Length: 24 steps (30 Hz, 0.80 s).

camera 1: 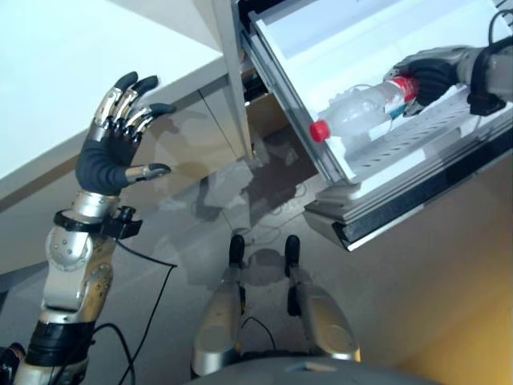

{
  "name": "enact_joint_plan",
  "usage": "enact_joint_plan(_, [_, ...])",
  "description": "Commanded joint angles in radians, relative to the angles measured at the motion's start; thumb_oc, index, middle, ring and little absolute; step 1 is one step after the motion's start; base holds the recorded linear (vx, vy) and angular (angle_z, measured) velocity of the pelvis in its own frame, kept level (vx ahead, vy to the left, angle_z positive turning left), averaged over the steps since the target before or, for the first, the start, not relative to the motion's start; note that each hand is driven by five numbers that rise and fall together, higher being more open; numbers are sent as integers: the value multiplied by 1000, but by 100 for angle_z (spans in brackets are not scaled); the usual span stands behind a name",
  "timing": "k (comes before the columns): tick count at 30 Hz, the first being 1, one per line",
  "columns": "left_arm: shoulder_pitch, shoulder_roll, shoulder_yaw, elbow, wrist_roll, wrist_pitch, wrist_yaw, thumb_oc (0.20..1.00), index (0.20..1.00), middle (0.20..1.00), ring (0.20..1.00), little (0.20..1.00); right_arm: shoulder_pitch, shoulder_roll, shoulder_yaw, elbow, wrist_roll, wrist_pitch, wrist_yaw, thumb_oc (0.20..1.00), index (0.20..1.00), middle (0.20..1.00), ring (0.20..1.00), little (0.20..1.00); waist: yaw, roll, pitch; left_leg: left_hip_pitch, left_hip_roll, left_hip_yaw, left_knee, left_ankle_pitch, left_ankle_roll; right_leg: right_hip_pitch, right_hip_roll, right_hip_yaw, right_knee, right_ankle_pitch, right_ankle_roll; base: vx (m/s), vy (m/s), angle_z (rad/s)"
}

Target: Take the drinks into the refrigerator

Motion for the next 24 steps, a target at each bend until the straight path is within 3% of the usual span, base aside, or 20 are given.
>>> enact_joint_plan(1, [91, 41, 13, -37, 19, 6, 33, 1000, 1000, 1000, 1000, 1000, -174, -78, -17, -8, 26, 8, -29, 200, 200, 200, 200, 200, 5, -31, 7, 42, 12, -20, -30, -4, -23, -82, -16, -32, 184, -123, 46, 22, -32, 5])
enact_joint_plan(9, [92, 29, 6, -41, 21, 3, 39, 1000, 1000, 1000, 1000, 1000, -230, -111, 42, 111, 38, 8, -56, 200, 200, 200, 200, 200, 0, -21, 21, 43, 10, -30, -37, -2, -29, -85, -16, -41, 195, -133, 43, 8, -12, 7])
enact_joint_plan(24, [98, 12, 9, -52, 17, -5, 46, 1000, 1000, 1000, 1000, 1000, -283, -83, 58, 269, -2, 0, -106, 200, 200, 200, 200, 200, -5, 6, 33, 36, 4, -38, -42, 2, -29, -97, -19, -43, 199, -133, 41, -1, -1, 1])
